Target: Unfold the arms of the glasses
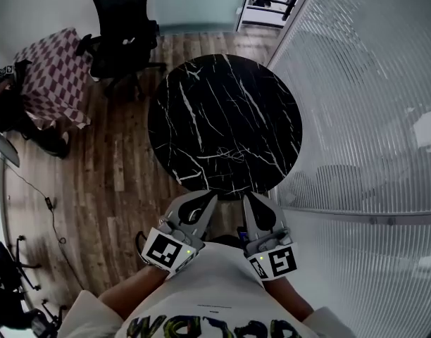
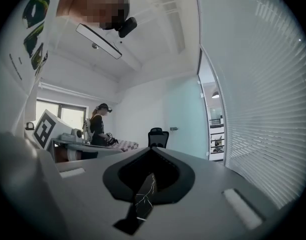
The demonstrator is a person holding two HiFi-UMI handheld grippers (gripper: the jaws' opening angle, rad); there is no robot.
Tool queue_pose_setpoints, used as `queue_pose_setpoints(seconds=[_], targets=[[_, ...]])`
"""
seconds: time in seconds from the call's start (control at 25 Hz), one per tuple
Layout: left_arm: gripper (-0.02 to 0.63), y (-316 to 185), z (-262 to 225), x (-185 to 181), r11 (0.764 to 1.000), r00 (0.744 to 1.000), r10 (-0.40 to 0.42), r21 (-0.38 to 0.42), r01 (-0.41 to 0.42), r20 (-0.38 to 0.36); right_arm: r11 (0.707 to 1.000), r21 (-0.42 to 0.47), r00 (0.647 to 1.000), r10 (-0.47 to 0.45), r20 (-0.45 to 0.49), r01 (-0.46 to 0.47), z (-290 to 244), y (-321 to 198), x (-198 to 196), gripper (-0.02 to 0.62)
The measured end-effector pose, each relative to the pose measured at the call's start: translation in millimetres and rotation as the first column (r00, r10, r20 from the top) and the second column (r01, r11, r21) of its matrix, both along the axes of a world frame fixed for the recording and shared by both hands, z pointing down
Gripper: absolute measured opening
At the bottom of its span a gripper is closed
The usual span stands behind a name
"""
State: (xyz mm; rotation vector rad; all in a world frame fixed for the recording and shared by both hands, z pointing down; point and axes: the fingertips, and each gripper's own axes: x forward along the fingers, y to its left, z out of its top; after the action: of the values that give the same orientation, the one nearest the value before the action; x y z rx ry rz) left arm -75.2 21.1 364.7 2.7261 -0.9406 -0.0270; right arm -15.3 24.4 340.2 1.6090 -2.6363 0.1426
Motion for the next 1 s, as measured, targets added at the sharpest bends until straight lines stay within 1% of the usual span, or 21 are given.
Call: queue_pose_setpoints(seconds=[0.12, 0.28, 0.44, 0.76, 0.84, 1.0], targets=[[0.0, -9, 0, 4, 1.0, 1.0, 0.012, 0.011, -0.012, 0.016, 1.0, 0.001, 1.0, 0.011, 0.005, -0.011, 1, -10, 2, 0.0], [0.0, -19, -3, 14, 0.999, 1.0, 0.029, 0.027, -0.029, 0.01, 1.0, 0.007, 1.0, 0.026, 0.008, -0.026, 1, -19, 11, 0.0], [0.0, -23, -2, 24, 0.998, 0.999, 0.043, 0.04, -0.044, 0.032, 1.0, 0.013, 1.0, 0.028, 0.005, -0.028, 0, -26, 23, 0.0], [0.0, -34, 0, 45, 0.999, 0.997, 0.014, 0.045, -0.017, 0.07, 1.0, 0.017, 1.0, -0.01, -0.006, 0.01, -5, -36, 48, 0.0], [0.0, -34, 3, 52, 0.999, 0.997, 0.017, 0.041, -0.02, 0.082, 1.0, 0.011, 1.0, -0.019, -0.005, 0.019, -3, -39, 55, 0.0], [0.005, -38, 8, 68, 0.998, 0.996, 0.044, 0.039, -0.048, 0.079, 0.999, -0.008, 0.999, -0.045, -0.011, 0.045, 5, -46, 65, 0.001]])
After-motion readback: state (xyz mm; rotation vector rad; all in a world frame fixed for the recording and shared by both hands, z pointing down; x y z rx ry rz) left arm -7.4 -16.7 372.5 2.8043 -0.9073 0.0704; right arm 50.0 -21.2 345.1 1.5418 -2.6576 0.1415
